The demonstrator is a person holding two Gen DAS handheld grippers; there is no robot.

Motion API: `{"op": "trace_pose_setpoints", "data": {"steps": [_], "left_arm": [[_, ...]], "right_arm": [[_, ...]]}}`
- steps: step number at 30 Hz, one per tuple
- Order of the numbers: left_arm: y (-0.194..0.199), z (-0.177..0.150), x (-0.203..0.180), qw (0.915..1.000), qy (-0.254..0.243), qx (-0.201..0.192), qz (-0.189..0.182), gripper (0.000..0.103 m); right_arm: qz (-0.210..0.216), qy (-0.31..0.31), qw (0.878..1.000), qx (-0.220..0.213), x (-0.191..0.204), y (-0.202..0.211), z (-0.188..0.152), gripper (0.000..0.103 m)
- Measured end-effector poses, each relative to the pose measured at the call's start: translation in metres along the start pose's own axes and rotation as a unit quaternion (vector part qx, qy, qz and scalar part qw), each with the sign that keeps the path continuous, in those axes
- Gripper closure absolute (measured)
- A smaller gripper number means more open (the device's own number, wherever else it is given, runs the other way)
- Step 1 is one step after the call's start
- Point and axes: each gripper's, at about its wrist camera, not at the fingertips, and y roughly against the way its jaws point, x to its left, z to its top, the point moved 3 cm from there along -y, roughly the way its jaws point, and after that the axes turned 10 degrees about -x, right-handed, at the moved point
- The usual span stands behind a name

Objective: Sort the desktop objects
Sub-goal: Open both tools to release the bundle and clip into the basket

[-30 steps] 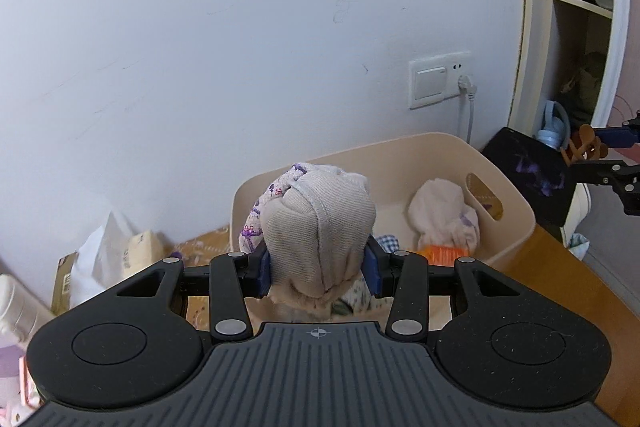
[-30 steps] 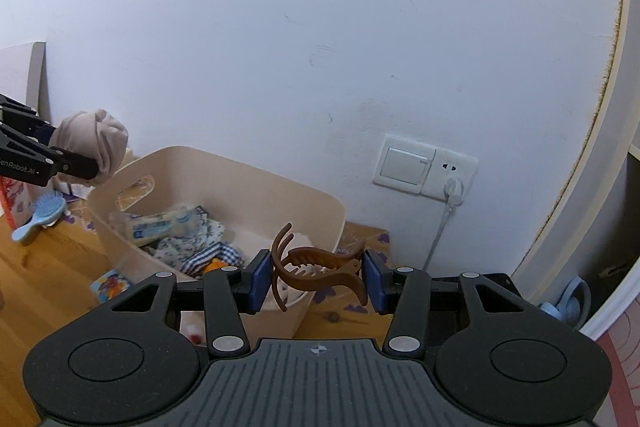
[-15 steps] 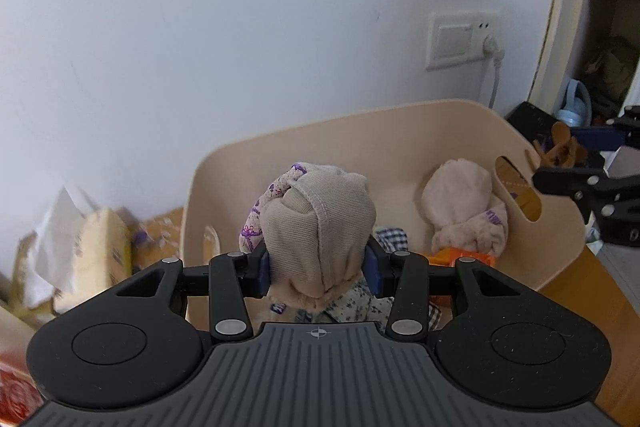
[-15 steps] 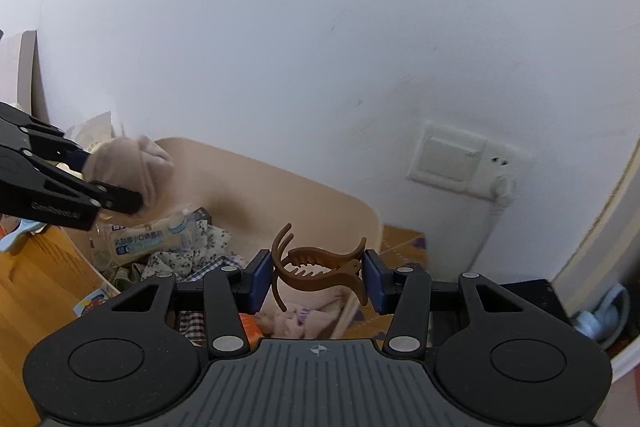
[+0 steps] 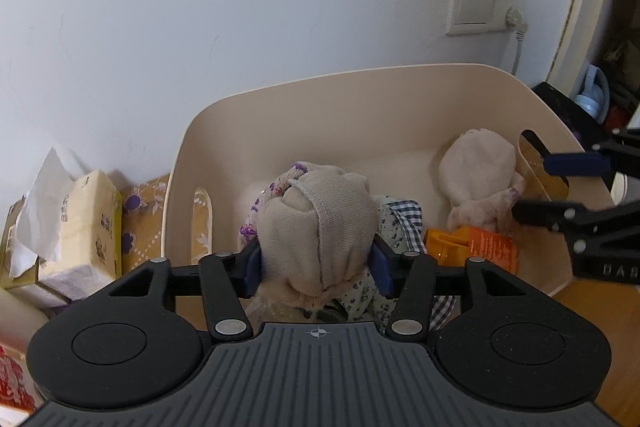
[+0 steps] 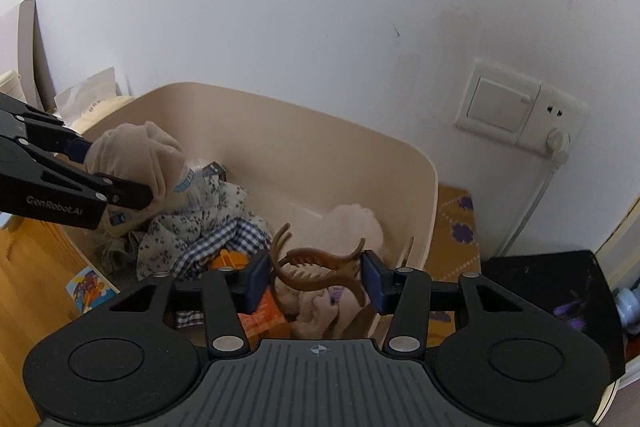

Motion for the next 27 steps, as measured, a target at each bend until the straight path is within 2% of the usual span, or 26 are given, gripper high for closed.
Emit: {"op": "trace_pose_setpoints", "data": {"steps": [1, 5, 7, 9, 14, 27], "left_arm": [[0.000, 0.000, 0.000, 1.0000, 0.005, 0.003, 0.001, 0.038], [0.002, 0.001, 0.000, 0.9999, 0.014, 0.007, 0.007, 0.033], [0.002, 0.001, -0.002, 0.9998, 0.010, 0.011, 0.011, 0.025], [0.004, 0.002, -0.004, 0.9998, 0.006, 0.009, 0.016, 0.021], [0.017, 0.005, -0.011, 0.9996, -0.006, -0.011, 0.025, 0.021], [0.059, 0.009, -0.011, 0.9986, -0.006, -0.037, 0.036, 0.021]], "right_arm": [[0.001, 0.001, 1.000, 0.000, 0.000, 0.000, -0.001, 0.043], [0.006, 0.001, 1.000, -0.003, 0.002, 0.003, -0.001, 0.033], [0.003, -0.002, 1.000, -0.006, 0.002, 0.007, 0.000, 0.025], [0.006, -0.012, 1.000, -0.008, 0.002, 0.012, 0.001, 0.021], [0.008, -0.014, 1.000, -0.019, 0.006, 0.024, 0.007, 0.000], [-0.006, -0.016, 0.999, -0.038, 0.015, 0.059, 0.014, 0.000]]}}
